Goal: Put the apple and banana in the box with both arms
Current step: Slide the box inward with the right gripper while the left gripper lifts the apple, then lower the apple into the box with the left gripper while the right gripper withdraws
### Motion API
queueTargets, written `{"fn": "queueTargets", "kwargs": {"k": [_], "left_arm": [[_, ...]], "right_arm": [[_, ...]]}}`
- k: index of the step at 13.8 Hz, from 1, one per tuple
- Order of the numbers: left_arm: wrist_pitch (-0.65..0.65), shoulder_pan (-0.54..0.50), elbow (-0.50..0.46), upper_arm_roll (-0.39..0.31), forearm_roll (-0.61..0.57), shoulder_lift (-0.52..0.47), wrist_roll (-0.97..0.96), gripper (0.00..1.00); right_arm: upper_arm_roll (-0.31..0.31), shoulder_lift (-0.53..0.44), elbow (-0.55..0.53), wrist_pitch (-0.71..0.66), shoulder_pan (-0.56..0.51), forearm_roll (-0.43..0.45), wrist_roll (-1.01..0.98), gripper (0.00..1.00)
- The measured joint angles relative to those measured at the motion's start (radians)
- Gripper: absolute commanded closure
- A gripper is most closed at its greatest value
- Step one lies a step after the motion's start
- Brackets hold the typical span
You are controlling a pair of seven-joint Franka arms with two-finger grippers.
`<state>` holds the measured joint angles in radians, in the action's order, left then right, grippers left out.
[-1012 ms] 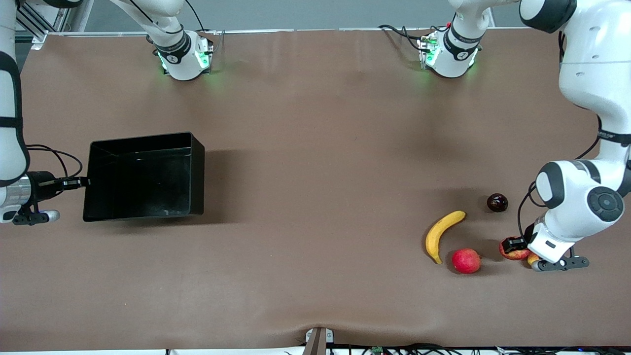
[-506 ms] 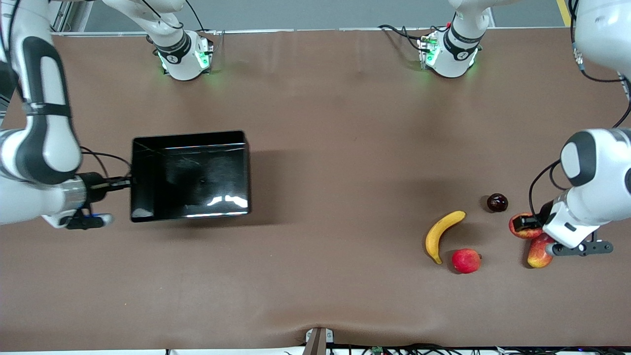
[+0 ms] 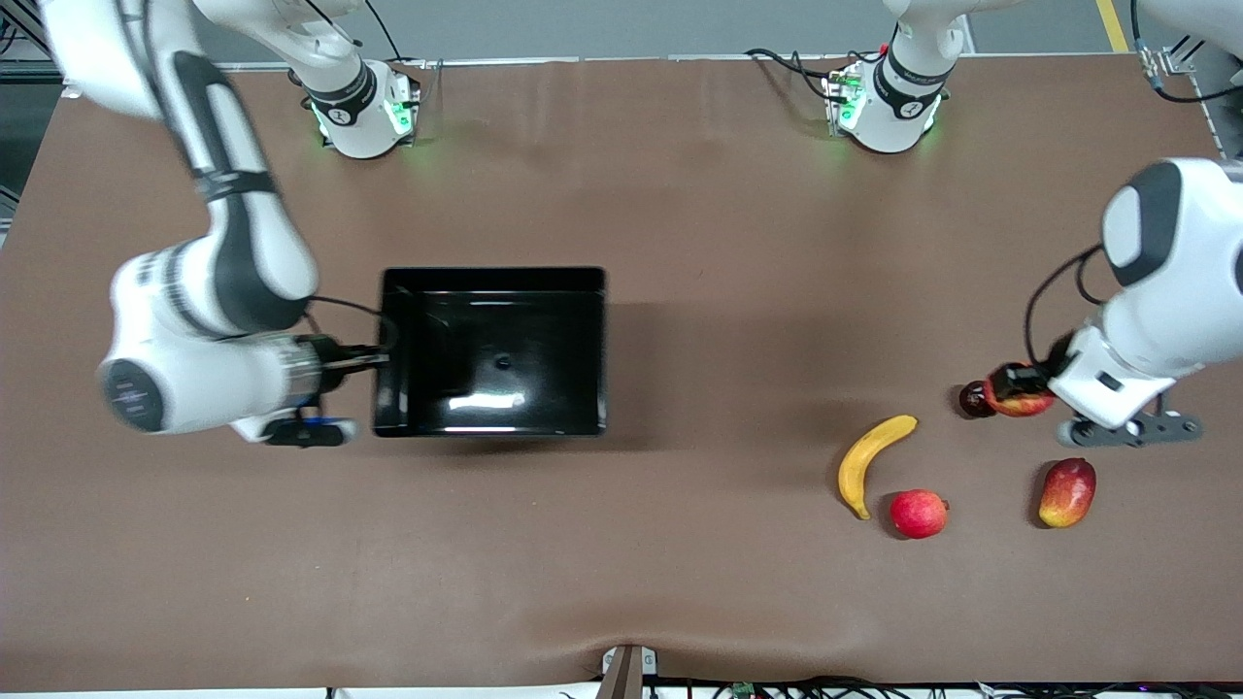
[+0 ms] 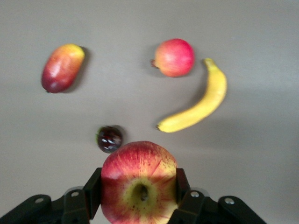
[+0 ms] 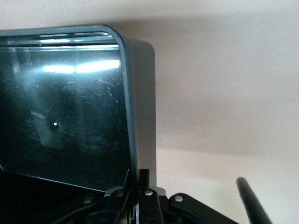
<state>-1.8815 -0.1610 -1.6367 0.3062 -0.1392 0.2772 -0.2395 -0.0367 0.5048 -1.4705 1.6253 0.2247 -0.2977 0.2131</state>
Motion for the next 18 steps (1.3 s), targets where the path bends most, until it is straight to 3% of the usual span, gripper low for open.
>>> {"fn": "queueTargets", "kwargs": {"k": [5, 10, 11, 12, 13, 18], "left_arm": [[-0.001, 0.012, -0.049, 0.205, -0.001, -0.02, -0.317, 0.88], [-0.061, 0.115, -0.069, 0.237, -0.024, 0.018, -0.476, 0.87], [-0.077, 0.142, -0.071, 0.237, -0.058, 0.039, -0.525, 0.88], [-0.092, 0.168, -0.073, 0.237, -0.089, 0.065, -0.58, 0.88], [-0.108, 0.193, -0.074, 0.237, -0.112, 0.095, -0.633, 0.88], [-0.184, 0.256, -0.074, 0.237, -0.147, 0.223, -0.711, 0.88]], "right_arm": [[0.0, 0.029, -0.027, 0.167, 0.21, -0.074, 0.161, 1.0], [0.001, 0.129, -0.042, 0.368, 0.334, -0.114, 0.244, 1.0], [0.001, 0.148, -0.042, 0.408, 0.351, -0.114, 0.263, 0.87], [0.001, 0.165, -0.042, 0.438, 0.366, -0.115, 0.276, 0.56], [0.002, 0.178, -0.042, 0.457, 0.375, -0.117, 0.29, 0.01], [0.019, 0.172, -0.01, 0.433, 0.365, -0.125, 0.315, 0.0]]}}
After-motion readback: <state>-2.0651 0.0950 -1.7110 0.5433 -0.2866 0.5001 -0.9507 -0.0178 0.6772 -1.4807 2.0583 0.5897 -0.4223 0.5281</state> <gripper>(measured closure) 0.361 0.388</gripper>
